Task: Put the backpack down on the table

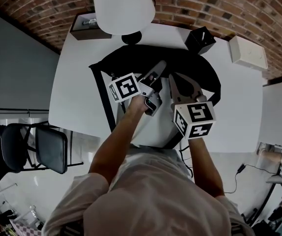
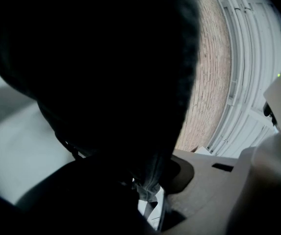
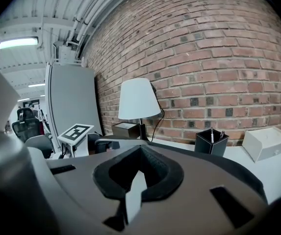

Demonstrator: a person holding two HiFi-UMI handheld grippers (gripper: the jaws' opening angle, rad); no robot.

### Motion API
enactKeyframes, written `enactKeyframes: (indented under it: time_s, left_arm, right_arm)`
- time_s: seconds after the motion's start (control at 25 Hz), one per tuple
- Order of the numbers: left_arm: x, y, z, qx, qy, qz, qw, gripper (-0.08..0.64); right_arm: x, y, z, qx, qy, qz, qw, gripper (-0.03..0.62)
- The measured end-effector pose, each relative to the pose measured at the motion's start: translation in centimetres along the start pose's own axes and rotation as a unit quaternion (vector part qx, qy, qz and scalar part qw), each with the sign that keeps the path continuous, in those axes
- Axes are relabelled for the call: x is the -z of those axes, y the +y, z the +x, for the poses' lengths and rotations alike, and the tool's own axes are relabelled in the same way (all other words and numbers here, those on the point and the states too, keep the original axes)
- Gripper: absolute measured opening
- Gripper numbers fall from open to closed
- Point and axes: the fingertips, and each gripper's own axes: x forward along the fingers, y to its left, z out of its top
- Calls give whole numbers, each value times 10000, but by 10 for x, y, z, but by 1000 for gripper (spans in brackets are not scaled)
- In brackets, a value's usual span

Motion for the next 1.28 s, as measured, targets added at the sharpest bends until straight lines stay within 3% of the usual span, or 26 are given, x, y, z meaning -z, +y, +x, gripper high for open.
enactKeyframes:
  time_s: [0.28, 1.12, 1.28]
  left_arm:
    - [7, 9, -8, -167, 85, 61, 9998, 72]
    - [44, 37, -39, -357, 62, -362, 9987, 72]
    - [51, 42, -44, -374, 16, -594, 9975, 72]
  right_arm:
    - [5, 6, 1, -70, 19, 3, 10000, 2]
    - [35, 23, -3, -92, 170, 107, 9998, 2]
    - [43, 24, -6, -70, 237, 138, 9996, 2]
